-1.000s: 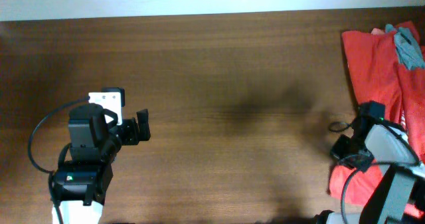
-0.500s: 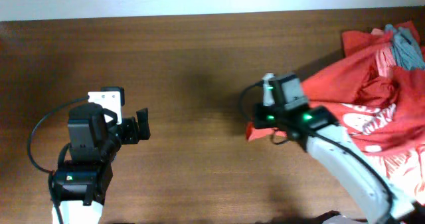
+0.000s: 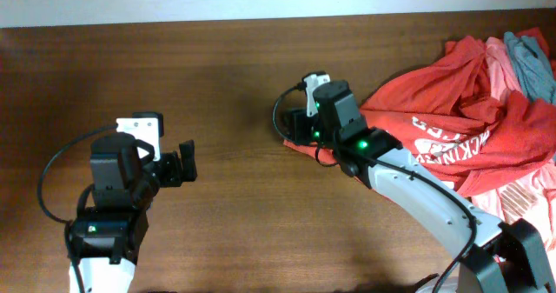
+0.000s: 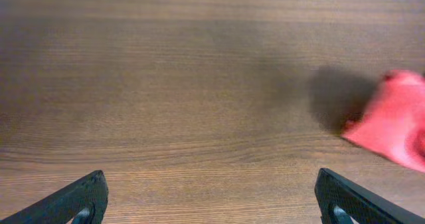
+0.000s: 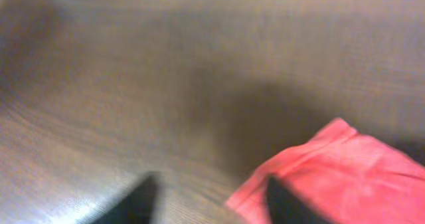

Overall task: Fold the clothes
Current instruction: 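Pull the orange shirt left and grasp its edge with the left gripper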

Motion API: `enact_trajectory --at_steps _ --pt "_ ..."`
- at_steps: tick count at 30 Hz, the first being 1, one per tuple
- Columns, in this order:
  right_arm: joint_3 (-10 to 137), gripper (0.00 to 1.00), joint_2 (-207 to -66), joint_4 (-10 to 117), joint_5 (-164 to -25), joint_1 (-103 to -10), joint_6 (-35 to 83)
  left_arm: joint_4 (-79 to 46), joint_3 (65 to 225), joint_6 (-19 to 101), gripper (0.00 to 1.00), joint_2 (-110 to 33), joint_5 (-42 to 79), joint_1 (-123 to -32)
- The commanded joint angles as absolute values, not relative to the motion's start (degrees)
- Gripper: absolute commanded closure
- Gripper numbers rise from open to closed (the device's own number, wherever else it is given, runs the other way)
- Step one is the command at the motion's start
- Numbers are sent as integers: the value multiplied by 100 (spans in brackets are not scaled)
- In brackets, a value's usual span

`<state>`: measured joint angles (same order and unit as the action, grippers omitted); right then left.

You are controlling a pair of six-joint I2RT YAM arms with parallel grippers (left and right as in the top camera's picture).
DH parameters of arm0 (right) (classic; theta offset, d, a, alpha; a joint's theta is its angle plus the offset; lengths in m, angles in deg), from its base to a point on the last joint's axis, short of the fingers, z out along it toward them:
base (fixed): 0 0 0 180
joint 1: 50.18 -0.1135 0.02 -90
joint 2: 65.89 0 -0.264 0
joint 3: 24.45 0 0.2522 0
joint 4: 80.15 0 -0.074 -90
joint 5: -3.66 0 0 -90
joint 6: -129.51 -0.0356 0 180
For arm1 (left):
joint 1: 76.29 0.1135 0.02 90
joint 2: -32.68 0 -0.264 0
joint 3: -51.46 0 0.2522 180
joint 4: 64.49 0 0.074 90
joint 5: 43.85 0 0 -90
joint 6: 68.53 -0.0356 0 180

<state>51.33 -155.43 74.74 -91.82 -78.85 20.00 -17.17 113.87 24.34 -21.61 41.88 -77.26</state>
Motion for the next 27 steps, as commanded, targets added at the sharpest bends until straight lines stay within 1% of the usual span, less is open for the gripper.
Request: enact_trajectory --at_steps 1,5,8,13,15,17,24,27 --pt "5609 2 -15493 6914 -8764 -7675 2114 -1732 11500 2493 1 -2307 3808 -7700" --pt "6188 1 -15353 5588 -8434 -7271 2462 -1783 11500 2493 1 -2530 3180 -7715" --pt "6689 2 -15196 4420 -8237 -6884 2630 -1881 11500 2493 1 -2845 3027 -7954" --pt "7220 2 -14868 3142 -8198 -6123 2726 -2589 11500 2511 1 -3682 3027 -8955" --pt "7296 2 -14756 2906 -8200 -5900 2726 -2882 11500 2683 1 -3997 3051 -9287" --pt "7305 2 -14520 2661 -8200 -5588 2728 -3435 11500 3166 1 -4606 3047 -9759" --pt "7305 2 -14042 2191 -8198 -5142 2731 -4782 11500 4264 1 -6287 3045 -10712" --pt "7305 2 -13893 2001 -8192 -5035 2744 -5251 11500 4760 1 -6879 3047 -10979"
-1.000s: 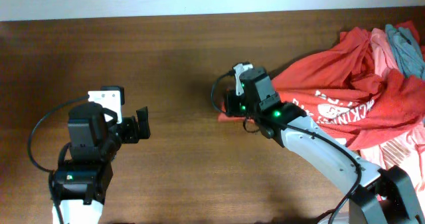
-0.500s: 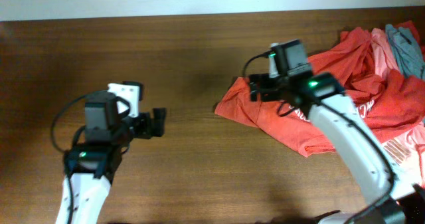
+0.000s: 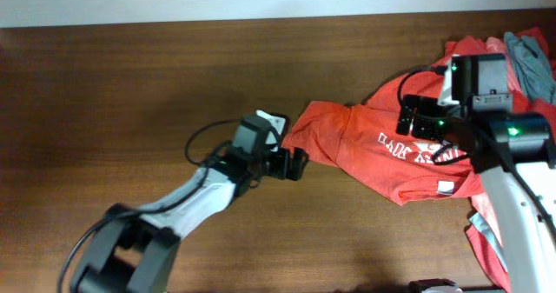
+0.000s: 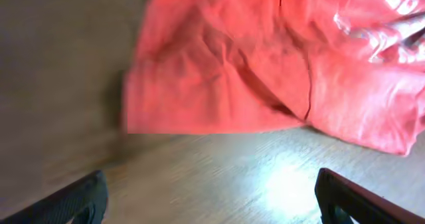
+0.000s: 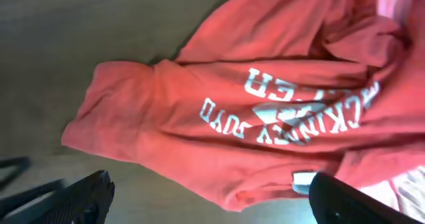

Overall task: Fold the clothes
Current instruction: 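Pull the orange shirt left and grasp its edge with the left gripper, then drag the shirt to table center with the left gripper and release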

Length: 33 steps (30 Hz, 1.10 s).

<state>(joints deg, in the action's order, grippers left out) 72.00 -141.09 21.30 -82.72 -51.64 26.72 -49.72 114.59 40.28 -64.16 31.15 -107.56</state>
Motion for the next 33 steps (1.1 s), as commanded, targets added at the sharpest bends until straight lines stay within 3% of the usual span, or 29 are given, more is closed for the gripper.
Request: enact_trajectory --at_steps 1,12,16,18,19,26,33 --pt "7305 1 -13880 1975 -8198 -5013 2787 -5378 11500 4819 1 -7000 3043 -11025" --pt "7305 1 -13856 1680 -8196 -5011 2859 -7181 11505 4985 3 -8051 3051 -11304" --pt "7305 1 -13856 1610 -8189 -5011 2862 -7540 11507 5018 36 -8256 3110 -11304" --pt "7305 1 -13856 1594 -8152 -5011 2859 -7688 11507 5018 73 -8270 3159 -11298" --pt "7305 1 -13856 1594 -8130 -5011 2859 -7772 11522 5020 100 -8265 3257 -11285" --pt "7305 2 -13856 1575 -8109 -5011 2859 -7369 11573 4959 100 -7933 3263 -10802" --pt "7305 1 -13856 1577 -8109 -5011 2859 -6517 11605 3792 100 -6501 3910 -9256"
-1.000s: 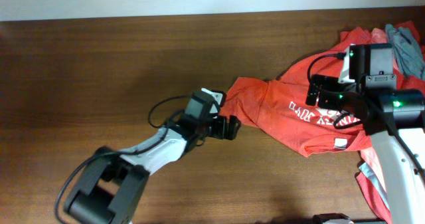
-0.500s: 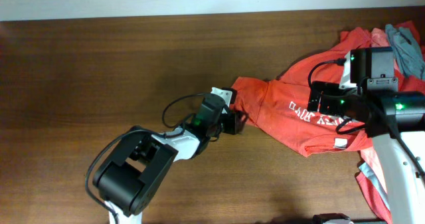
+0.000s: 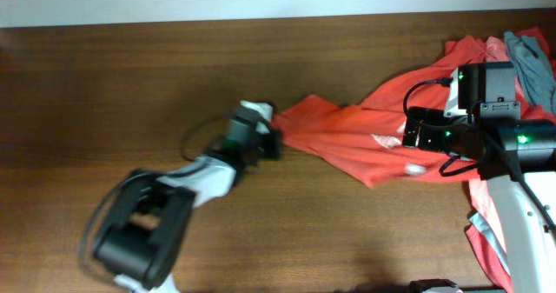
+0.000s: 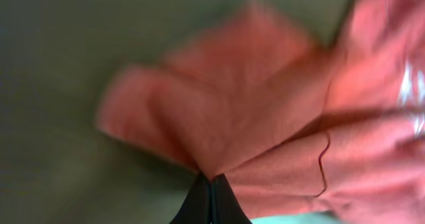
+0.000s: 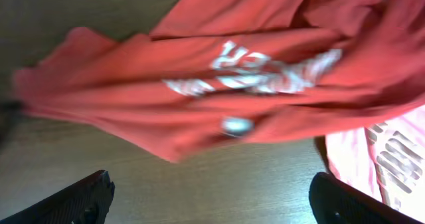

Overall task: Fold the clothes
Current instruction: 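Drag the shirt to table center with the left gripper and release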

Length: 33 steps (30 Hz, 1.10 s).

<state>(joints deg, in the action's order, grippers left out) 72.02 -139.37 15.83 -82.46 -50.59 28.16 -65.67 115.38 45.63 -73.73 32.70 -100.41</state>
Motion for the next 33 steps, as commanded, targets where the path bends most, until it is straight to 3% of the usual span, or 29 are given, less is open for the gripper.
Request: enact_trajectory --at_steps 1,6,8,9,14,21,33 --pt "7305 1 -13858 1575 -8109 -5011 2859 -6493 11684 3569 100 -6283 4101 -8872" --pt "7305 1 -13858 1546 -8111 -5011 2859 -5726 12443 3466 96 -6099 3904 -7350" --pt "7305 1 -13858 1535 -8111 -5011 2859 -5096 12766 3466 36 -6128 3410 -6913" --pt "7305 1 -13858 1535 -8111 -5011 2859 -4771 12869 3466 1 -6128 3165 -6773" --pt "7305 1 -13858 1537 -8109 -5011 2862 -3219 12963 3466 1 -6128 2538 -6697" --pt "7305 1 -13858 1535 -8111 -5011 2881 -1503 12858 3531 1 -6139 2603 -7560" --pt "7303 1 -13895 1533 -8115 -5011 2967 -2390 12600 4240 1 -6628 2665 -9342"
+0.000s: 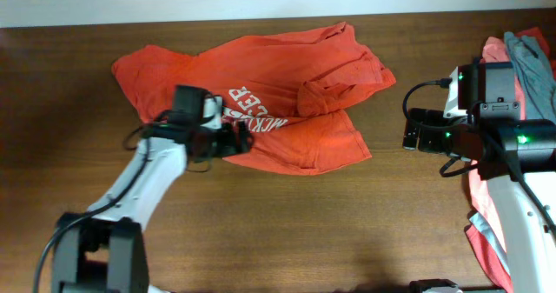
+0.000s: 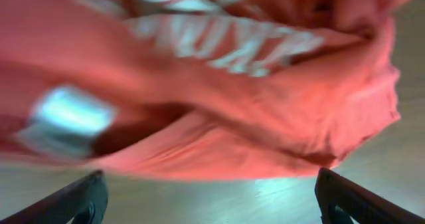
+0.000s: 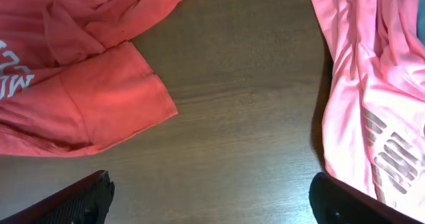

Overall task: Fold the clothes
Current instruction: 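Drag the shirt to table center with the left gripper and release, then grasp the shirt's lower left corner with the left gripper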

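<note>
A red T-shirt point(image 1: 261, 93) with white lettering lies spread, somewhat rumpled, across the far middle of the wooden table point(image 1: 261, 232). My left gripper point(image 1: 236, 141) hovers over the shirt's near hem. In the left wrist view the left gripper point(image 2: 211, 191) is open with bare wood between its fingers, and the blurred red T-shirt point(image 2: 219, 84) fills the view above. My right gripper point(image 1: 415, 135) stands open over bare table beyond the shirt's right edge. In the right wrist view the right gripper point(image 3: 209, 184) holds nothing, and the red T-shirt's sleeve point(image 3: 99, 98) lies to its left.
A pile of other clothes sits at the table's right edge: a pink shirt point(image 1: 486, 184) with white print, also the pink shirt point(image 3: 358, 104) in the right wrist view, and a grey-blue garment point(image 1: 532, 58) at the far right corner.
The left gripper, then shut on the red shirt's corner near the table's middle, is now open. The shirt has moved left, off the pile, and lies spread out. The right arm has barely moved.
First my right gripper was at the red shirt's corner at mid-table, with the left arm open at the left. Then the right arm was back by the pile, open, and the left gripper open beside that corner. Then the left was shut on it. Now the shirt lies spread out.
</note>
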Motion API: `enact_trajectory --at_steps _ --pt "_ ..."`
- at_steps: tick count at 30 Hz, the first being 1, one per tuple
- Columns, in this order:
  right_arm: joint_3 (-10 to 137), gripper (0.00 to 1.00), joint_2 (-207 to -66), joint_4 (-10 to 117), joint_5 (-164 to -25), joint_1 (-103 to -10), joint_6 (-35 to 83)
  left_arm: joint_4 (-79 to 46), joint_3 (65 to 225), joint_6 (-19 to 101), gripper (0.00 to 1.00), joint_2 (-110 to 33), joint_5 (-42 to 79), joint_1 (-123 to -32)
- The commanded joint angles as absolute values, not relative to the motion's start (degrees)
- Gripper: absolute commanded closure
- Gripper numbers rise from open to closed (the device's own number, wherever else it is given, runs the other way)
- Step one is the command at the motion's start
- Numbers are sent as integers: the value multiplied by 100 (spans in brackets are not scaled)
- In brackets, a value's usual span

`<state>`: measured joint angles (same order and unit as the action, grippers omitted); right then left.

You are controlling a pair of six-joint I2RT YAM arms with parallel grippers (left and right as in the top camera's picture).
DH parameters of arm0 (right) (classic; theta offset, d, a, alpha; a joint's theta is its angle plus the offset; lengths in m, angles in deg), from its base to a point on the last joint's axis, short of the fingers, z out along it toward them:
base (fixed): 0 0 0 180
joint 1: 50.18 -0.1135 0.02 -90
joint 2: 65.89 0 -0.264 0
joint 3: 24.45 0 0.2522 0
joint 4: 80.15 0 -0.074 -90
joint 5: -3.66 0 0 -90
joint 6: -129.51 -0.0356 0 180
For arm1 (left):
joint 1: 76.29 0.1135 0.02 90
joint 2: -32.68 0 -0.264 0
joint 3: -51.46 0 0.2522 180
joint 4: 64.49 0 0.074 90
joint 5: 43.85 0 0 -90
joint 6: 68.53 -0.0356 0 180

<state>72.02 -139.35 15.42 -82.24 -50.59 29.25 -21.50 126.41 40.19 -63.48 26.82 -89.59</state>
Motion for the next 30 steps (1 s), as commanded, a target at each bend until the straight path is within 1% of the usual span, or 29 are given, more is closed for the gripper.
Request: enact_trajectory --at_steps 1,4,5,10,14,16,17,18,19,20,22,23,25,28,29,30 --pt "7303 1 -13902 1529 -8115 -5011 2967 -2539 12600 4355 1 -6726 2662 -9484" --pt "7299 1 -13906 1511 -8115 -5011 2967 -3057 12602 4642 7 -7054 2658 -9905" --pt "7299 1 -13910 1509 -8115 -5011 2969 -3304 12600 4655 11 -7177 2660 -10069" --pt "7299 1 -13935 1489 -8113 -5011 2969 -3844 12600 4653 11 -7592 2673 -10764" --pt "7299 1 -13935 1492 -8113 -5011 2969 -3822 12600 4653 11 -7743 2905 -11103" --pt "7299 1 -13935 1492 -8113 -5011 2969 -3824 12600 4653 25 -7776 2905 -11175" --pt "7299 1 -13935 1487 -8113 -5011 2969 -3737 12600 4655 48 -7808 2901 -11193" --pt "7299 1 -13935 1485 -8113 -5011 2973 -3571 12602 4655 66 -7824 2896 -11191" --pt "7299 1 -13935 1483 -8115 -5011 3015 -3249 12602 4790 83 -7824 2896 -11171" --pt "7299 1 -13935 1481 -8113 -5011 3030 -2869 12602 5046 91 -7821 2848 -11119" --pt "7299 1 -13935 1472 -8113 -5011 3032 -2060 12602 5276 99 -7821 2306 -10843" --pt "7299 1 -13935 1470 -8113 -5011 3032 -1597 12602 5273 99 -7821 2044 -10568" --pt "7299 1 -13935 1472 -8113 -5011 3032 -1083 12602 5214 100 -7821 2024 -10144" --pt "7299 1 -13935 1468 -8113 -5011 3032 -714 12602 4821 100 -7821 2188 -9451" --pt "7299 1 -13935 1465 -8113 -5011 3032 -661 12602 4692 100 -7821 2262 -9097" --pt "7299 1 -13935 1461 -8113 -5011 3034 -653 12602 4648 100 -7821 2289 -8959"
